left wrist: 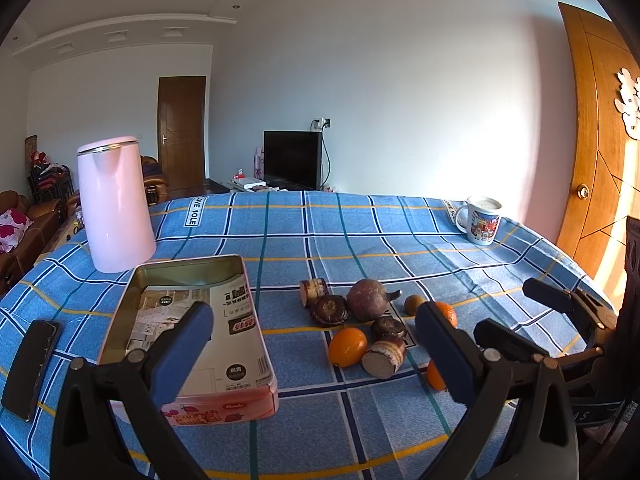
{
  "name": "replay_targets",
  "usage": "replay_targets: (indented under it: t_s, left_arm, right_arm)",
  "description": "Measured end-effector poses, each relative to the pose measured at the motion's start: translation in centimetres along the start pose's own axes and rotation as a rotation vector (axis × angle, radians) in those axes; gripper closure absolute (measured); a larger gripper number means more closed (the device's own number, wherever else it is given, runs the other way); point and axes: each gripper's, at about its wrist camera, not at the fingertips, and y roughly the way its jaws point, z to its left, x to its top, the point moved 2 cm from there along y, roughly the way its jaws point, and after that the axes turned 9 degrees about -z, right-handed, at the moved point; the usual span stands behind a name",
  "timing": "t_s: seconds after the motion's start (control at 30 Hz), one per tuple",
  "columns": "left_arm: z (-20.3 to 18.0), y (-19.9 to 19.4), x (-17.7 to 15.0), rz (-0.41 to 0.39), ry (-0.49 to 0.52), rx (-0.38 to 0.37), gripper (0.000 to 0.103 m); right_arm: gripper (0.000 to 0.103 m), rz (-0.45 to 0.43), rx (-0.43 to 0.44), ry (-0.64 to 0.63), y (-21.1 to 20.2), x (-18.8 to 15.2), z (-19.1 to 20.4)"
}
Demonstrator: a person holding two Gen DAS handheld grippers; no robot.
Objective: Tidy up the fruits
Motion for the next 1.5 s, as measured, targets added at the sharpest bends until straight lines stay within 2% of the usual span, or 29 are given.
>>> replay_targets:
  t_s: [1.17, 1.5]
  left_arm:
    - [-0.03, 0.10, -0.06, 0.008, -0.004, 0.001, 0.000]
    - [-0.16, 0.47, -0.70, 0.020, -0.003, 0.005, 0.000]
  right_arm:
    - [0.001, 0.024, 0.017, 0.004, 0.48, -0.61, 0.40]
    - [0.001, 0.028, -0.001, -0.004, 0.39, -0.95, 0.11]
